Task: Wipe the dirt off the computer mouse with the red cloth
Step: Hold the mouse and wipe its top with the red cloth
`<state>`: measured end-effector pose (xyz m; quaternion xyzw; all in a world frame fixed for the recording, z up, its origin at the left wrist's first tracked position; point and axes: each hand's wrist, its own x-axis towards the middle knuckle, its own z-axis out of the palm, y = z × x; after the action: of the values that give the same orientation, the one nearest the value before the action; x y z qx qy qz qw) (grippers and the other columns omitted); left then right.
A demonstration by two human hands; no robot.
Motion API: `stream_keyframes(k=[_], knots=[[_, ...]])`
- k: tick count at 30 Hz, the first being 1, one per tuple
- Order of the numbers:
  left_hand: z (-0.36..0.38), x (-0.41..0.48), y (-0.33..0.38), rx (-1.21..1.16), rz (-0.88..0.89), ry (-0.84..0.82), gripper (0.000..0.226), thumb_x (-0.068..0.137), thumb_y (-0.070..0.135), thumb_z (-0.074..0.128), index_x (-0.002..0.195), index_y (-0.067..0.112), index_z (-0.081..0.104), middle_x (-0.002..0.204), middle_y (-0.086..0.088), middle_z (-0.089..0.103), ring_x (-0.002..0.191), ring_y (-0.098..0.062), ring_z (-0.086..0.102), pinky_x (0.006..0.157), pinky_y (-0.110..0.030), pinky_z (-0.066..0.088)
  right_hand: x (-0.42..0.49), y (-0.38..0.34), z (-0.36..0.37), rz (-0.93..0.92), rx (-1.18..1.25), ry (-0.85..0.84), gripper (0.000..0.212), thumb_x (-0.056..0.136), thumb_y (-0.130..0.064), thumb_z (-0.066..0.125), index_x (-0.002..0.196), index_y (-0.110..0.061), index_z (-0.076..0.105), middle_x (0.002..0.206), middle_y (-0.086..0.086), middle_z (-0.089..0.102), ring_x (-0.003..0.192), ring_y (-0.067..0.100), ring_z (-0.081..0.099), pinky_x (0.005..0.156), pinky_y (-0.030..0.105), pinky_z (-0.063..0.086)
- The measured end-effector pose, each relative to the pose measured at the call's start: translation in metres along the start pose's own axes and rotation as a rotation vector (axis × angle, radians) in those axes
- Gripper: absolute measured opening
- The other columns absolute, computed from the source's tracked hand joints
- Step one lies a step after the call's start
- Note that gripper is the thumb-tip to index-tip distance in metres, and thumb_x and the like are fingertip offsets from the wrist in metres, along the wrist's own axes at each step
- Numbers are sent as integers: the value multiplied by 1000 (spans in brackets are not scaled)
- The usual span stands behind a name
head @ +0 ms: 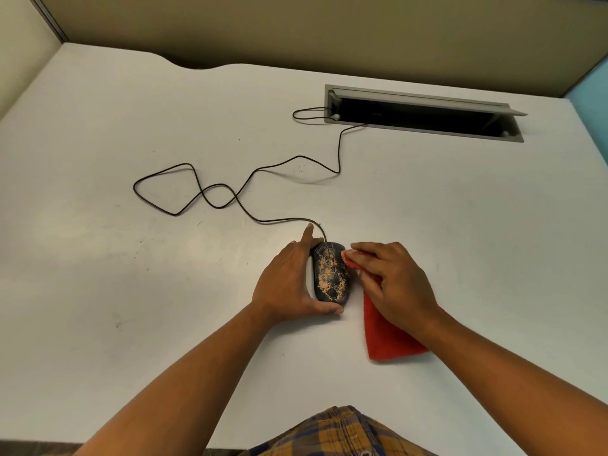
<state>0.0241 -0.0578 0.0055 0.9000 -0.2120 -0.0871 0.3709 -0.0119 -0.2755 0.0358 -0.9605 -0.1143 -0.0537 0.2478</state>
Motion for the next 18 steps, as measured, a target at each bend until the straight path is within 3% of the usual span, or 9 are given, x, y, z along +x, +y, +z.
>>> stream_keyframes(k=[5, 11, 18], knots=[[0, 0, 0, 1, 4, -3, 145, 48, 81, 75, 156, 20, 1, 148, 8, 43, 132, -9, 40, 105, -19, 29, -12, -7, 9, -44, -60, -55, 36, 90, -18, 66, 126, -25, 67, 129, -12, 62, 105, 16, 53, 75, 33, 53], [0, 0, 0, -10, 11, -3, 145, 48, 80, 75, 156, 20, 0, 149, 7, 43, 132, -10, 41, 107, -23, 32, 3, -7, 6, 59, -43, 13, 36, 92, -20, 64, 126, -30, 66, 130, -14, 60, 107, 14, 51, 75, 28, 49], [0, 0, 0, 4, 0, -8, 145, 48, 82, 74, 156, 22, -1, 149, 9, 42, 132, -8, 40, 107, -24, 35, -13, -4, 8, 48, -37, -55, 34, 92, -21, 63, 124, -28, 68, 128, -16, 61, 106, 14, 53, 76, 29, 52]])
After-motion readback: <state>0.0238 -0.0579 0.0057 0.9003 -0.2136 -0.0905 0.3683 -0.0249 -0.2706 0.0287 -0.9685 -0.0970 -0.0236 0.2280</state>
